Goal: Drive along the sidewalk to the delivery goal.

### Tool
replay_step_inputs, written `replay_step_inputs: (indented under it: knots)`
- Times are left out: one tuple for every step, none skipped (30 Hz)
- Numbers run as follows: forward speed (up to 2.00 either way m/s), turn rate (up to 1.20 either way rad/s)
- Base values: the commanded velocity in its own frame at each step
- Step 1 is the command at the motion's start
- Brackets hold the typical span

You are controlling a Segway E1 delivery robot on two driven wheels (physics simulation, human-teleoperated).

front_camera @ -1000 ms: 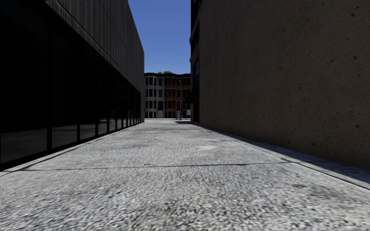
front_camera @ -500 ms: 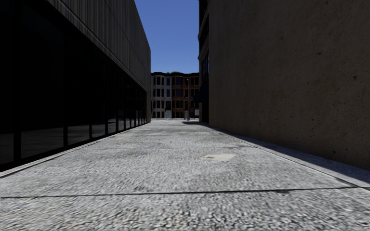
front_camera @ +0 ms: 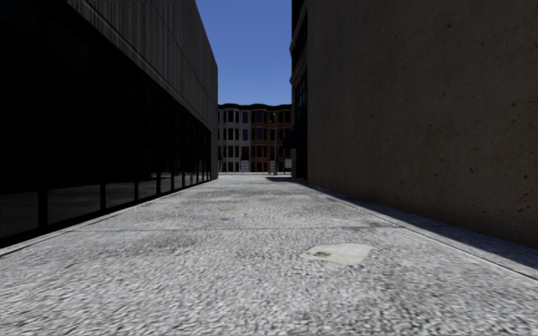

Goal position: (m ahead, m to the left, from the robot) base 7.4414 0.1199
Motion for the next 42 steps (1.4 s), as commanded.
replay_step_inputs:
  knots:
    - [2.0,0.0]
    - [2.0,0.0]
    - [2.0,0.0]
    - [2.0,0.0]
    - [2.0,0.0]
    - [2.0,0.0]
    - [2.0,0.0]
    - [2.0,0.0]
    - [2.0,0.0]
    - [2.0,0.0]
    - [2.0,0.0]
    - [2.0,0.0]
    - [2.0,0.0]
    - [2.0,0.0]
    - [2.0,0.0]
    - [2.0,0.0]
    - [2.0,0.0]
    - [2.0,0.0]
    - [2.0,0.0]
    - [2.0,0.0]
    - [2.0,0.0]
    - [2.0,0.0]
    - [2.0,0.0]
    - [2.0,0.0]
    - [2.0,0.0]
    - [2.0,0.0]
    - [2.0,0.0]
    - [2.0,0.0]
    - [2.0,0.0]
    - [2.0,0.0]
    - [2.0,0.0]
    - [2.0,0.0]
    - [2.0,0.0]
    - [2.0,0.0]
    - [2.0,0.0]
    - [2.0,0.0]
    - [2.0,0.0]
    - [2.0,0.0]
    - [2.0,0.0]
    - [2.0,0.0]
    - [2.0,0.0]
    - [2.0,0.0]
